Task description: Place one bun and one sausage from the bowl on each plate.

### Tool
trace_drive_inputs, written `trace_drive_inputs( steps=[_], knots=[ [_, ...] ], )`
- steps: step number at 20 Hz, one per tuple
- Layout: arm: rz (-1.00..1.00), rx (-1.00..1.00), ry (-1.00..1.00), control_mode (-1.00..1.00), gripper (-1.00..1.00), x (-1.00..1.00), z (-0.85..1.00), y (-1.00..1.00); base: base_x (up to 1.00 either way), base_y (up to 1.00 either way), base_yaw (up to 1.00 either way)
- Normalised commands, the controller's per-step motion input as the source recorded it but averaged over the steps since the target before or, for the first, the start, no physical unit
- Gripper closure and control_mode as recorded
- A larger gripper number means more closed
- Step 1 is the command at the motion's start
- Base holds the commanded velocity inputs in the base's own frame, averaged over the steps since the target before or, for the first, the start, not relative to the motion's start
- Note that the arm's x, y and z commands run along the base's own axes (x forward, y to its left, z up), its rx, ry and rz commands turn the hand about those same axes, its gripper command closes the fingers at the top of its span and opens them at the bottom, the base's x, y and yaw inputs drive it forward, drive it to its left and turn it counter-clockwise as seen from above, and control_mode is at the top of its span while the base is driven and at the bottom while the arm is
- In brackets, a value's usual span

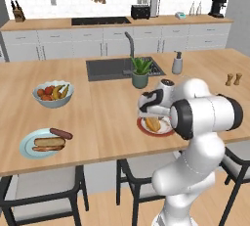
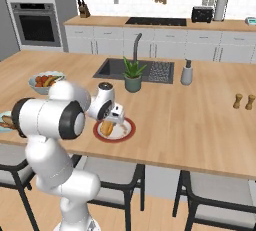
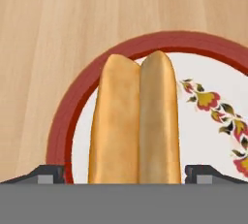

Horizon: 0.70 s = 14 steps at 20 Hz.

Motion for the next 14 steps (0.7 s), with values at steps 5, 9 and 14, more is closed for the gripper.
trace_drive_inputs(
  steps=[5, 9, 14],
  knots=[
    [0.00, 0.01, -0.11, -1.00, -1.00, -0.46, 0.82, 0.00, 0.00, 0.00, 0.00],
    [0.00, 0.00, -0.02, -1.00, -1.00, -0.74, 0.92, 0.00, 0.00, 0.00, 0.00],
    [0.00, 0.00, 0.05, -1.00, -1.00, -0.70, 0.97, 0.00, 0.00, 0.00, 0.00]
  ],
)
